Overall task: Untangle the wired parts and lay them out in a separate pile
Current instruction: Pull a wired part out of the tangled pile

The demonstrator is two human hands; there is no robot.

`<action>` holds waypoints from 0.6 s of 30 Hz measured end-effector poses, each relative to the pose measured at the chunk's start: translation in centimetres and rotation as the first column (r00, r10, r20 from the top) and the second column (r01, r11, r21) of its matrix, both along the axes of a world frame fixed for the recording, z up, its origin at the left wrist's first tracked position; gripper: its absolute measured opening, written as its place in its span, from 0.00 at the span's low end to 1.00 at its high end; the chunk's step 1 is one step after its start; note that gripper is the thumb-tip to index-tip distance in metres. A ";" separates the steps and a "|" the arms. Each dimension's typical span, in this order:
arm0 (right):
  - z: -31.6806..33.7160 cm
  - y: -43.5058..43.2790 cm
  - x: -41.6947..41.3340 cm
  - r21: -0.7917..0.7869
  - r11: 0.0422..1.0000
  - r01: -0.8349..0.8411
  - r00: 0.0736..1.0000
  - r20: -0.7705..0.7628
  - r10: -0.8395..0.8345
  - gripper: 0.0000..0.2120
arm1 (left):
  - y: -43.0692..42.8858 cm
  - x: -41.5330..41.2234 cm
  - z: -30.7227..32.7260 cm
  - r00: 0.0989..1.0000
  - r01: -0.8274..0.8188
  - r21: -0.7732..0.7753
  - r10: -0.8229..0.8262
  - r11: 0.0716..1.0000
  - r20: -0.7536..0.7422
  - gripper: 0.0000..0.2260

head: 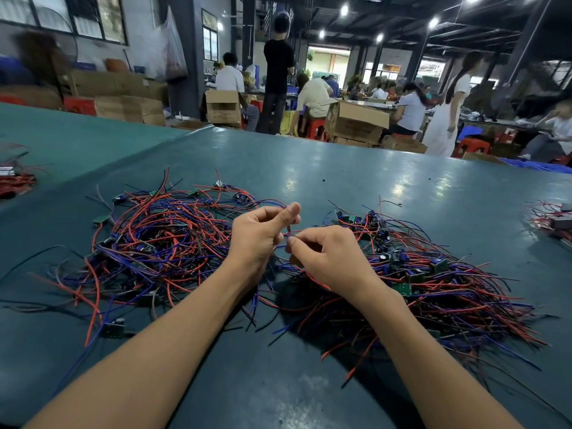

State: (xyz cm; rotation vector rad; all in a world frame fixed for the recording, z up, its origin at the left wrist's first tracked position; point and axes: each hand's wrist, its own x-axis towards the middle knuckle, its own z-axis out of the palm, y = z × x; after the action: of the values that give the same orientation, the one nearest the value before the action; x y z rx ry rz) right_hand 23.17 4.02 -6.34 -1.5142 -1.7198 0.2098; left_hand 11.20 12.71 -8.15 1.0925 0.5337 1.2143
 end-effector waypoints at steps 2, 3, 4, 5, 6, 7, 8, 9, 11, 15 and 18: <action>0.2 -0.4 -0.1 -0.010 0.998 -0.060 0.998 0.029 0.060 0.14 | 0.3 -0.1 -0.2 0.998 -0.055 -0.007 0.055 0.998 -0.012 0.15; 0.4 -0.6 -0.1 -0.013 0.997 -0.079 0.996 0.039 0.079 0.15 | 0.4 -0.2 -0.2 0.997 -0.072 -0.006 0.072 0.997 -0.017 0.15; 0.6 -0.7 0.0 -0.024 0.995 -0.094 0.995 0.040 0.095 0.15 | 0.5 -0.2 -0.3 0.996 -0.087 -0.008 0.087 0.996 -0.020 0.15; 0.8 -0.8 0.1 -0.046 0.993 -0.112 0.993 0.035 0.113 0.14 | 0.6 -0.2 -0.3 0.994 -0.108 -0.018 0.107 0.994 -0.021 0.14; 1.0 -0.9 0.2 -0.074 0.988 -0.134 0.990 0.033 0.137 0.13 | 0.7 -0.3 -0.3 0.991 -0.134 -0.034 0.133 0.990 -0.022 0.13; 1.1 -1.1 0.3 -0.102 0.982 -0.159 0.986 0.042 0.164 0.13 | 1.0 -0.3 -0.3 0.987 -0.160 -0.054 0.160 0.986 -0.020 0.13; 1.1 -1.2 0.2 -0.122 0.976 -0.182 0.979 0.066 0.191 0.13 | 1.2 -0.4 -0.4 0.984 -0.180 -0.073 0.180 0.981 -0.013 0.13; 1.1 -1.3 0.0 -0.135 0.970 -0.203 0.971 0.098 0.217 0.13 | 1.4 -0.5 -0.5 0.981 -0.192 -0.088 0.193 0.977 -0.005 0.14; 1.2 -1.5 -0.4 -0.144 0.959 -0.245 0.953 0.145 0.265 0.11 | 1.7 -0.5 -0.6 0.979 -0.203 -0.101 0.205 0.974 0.002 0.14; 1.7 -1.7 0.0 -0.117 0.954 -0.275 0.944 0.152 0.291 0.12 | 1.8 -0.5 -0.9 0.976 -0.217 -0.086 0.215 0.972 -0.034 0.14; 2.0 -2.0 0.5 -0.110 0.950 -0.292 0.942 0.138 0.306 0.13 | 1.8 -0.4 -1.0 0.975 -0.216 -0.078 0.211 0.973 -0.063 0.15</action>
State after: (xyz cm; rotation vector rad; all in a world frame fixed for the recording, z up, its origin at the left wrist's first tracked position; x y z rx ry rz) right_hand 23.70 1.98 -4.38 -1.3530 -2.0884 0.3369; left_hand 10.77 14.48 -9.14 1.0174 0.7537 1.3388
